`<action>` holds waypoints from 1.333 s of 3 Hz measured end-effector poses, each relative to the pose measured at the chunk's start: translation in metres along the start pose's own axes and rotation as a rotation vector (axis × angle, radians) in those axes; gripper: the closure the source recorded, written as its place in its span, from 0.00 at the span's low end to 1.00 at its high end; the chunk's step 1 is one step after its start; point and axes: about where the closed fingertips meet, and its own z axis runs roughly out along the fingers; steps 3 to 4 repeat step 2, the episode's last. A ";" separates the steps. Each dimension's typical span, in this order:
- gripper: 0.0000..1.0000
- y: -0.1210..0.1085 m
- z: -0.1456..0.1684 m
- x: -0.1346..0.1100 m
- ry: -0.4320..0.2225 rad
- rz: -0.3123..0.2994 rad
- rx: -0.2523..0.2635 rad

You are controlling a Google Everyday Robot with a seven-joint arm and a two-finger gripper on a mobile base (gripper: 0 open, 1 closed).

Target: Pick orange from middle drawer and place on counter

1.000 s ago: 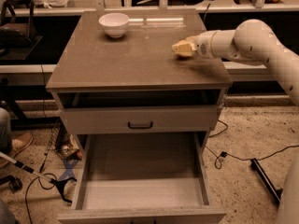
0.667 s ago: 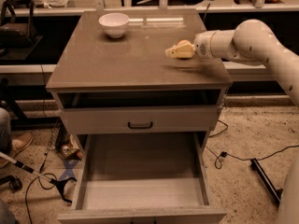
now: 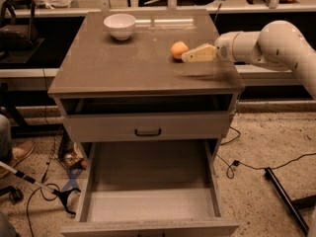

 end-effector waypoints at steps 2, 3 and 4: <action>0.00 -0.041 -0.104 0.006 -0.047 0.049 0.181; 0.00 -0.041 -0.104 0.006 -0.047 0.049 0.181; 0.00 -0.041 -0.104 0.006 -0.047 0.049 0.181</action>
Offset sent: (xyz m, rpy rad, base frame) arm -0.0789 -0.1524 0.0512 0.0192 -0.0833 -0.2968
